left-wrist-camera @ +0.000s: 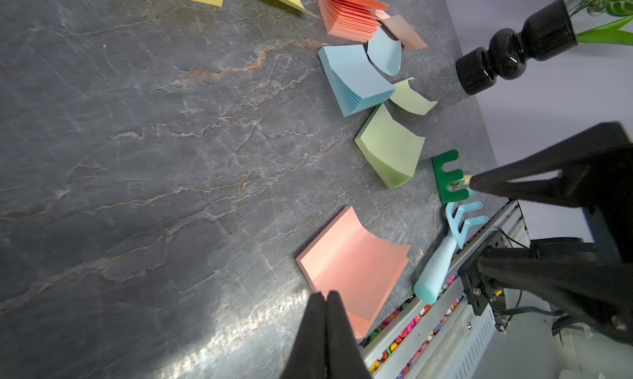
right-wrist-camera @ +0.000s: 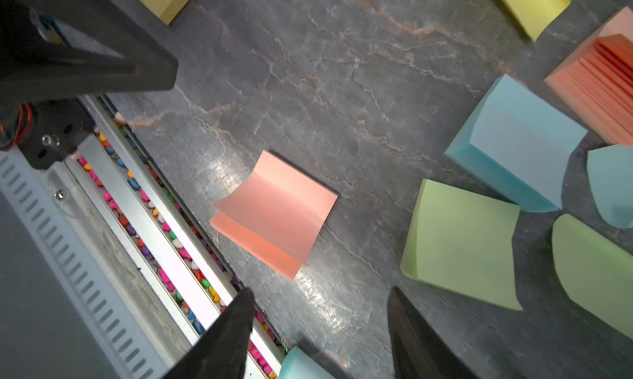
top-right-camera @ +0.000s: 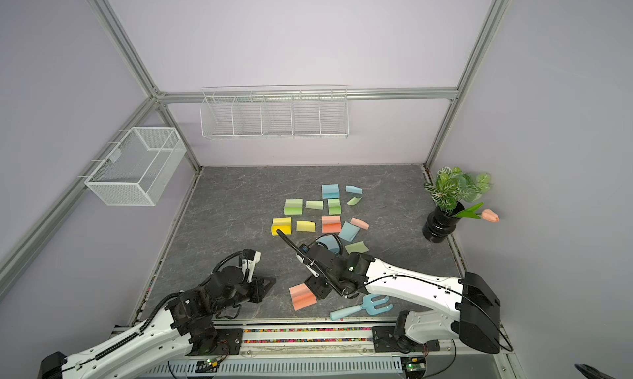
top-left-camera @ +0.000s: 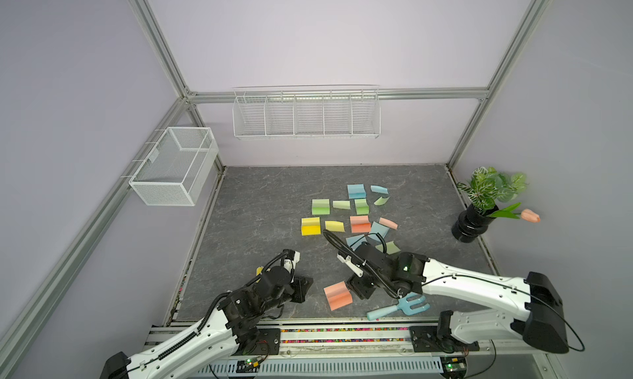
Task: Tear off pages from different memo pads
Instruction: Pick up the memo pad from the center of the board.
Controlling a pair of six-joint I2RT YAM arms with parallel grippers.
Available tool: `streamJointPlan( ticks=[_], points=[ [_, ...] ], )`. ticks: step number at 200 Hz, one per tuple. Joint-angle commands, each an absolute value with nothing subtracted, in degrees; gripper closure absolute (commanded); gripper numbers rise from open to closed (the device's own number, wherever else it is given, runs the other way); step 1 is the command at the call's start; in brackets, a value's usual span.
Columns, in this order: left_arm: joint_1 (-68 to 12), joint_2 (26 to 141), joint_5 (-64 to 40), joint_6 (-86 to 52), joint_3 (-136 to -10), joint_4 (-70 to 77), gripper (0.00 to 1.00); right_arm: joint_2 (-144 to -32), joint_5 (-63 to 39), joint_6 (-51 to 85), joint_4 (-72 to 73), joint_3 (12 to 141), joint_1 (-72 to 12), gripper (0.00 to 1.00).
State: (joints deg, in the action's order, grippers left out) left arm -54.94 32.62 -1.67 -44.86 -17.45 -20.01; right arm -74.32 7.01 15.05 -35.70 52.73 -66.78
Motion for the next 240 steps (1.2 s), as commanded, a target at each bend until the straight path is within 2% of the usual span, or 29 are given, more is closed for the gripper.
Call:
streamJointPlan(
  ticks=[1,56,164,240],
  points=[
    [-55.2,32.5,-2.8,-44.2,-17.0,-18.8,0.93,-77.0,5.5,15.0,-36.4,52.6,-68.7,0.34],
    [-55.1,32.2,-2.5,-44.9,-16.3,-20.5,0.92,-84.4,6.3,13.6,-33.5,54.9,-70.2,0.33],
    [-55.2,29.1,-1.6,-44.6,-15.8,-23.6,0.93,-89.8,9.7,11.7,-32.5,57.4,-70.2,0.34],
    [-55.1,26.8,-0.3,-44.7,-16.3,-26.4,0.92,-95.6,7.5,5.2,-32.5,60.2,-70.2,0.41]
  ],
)
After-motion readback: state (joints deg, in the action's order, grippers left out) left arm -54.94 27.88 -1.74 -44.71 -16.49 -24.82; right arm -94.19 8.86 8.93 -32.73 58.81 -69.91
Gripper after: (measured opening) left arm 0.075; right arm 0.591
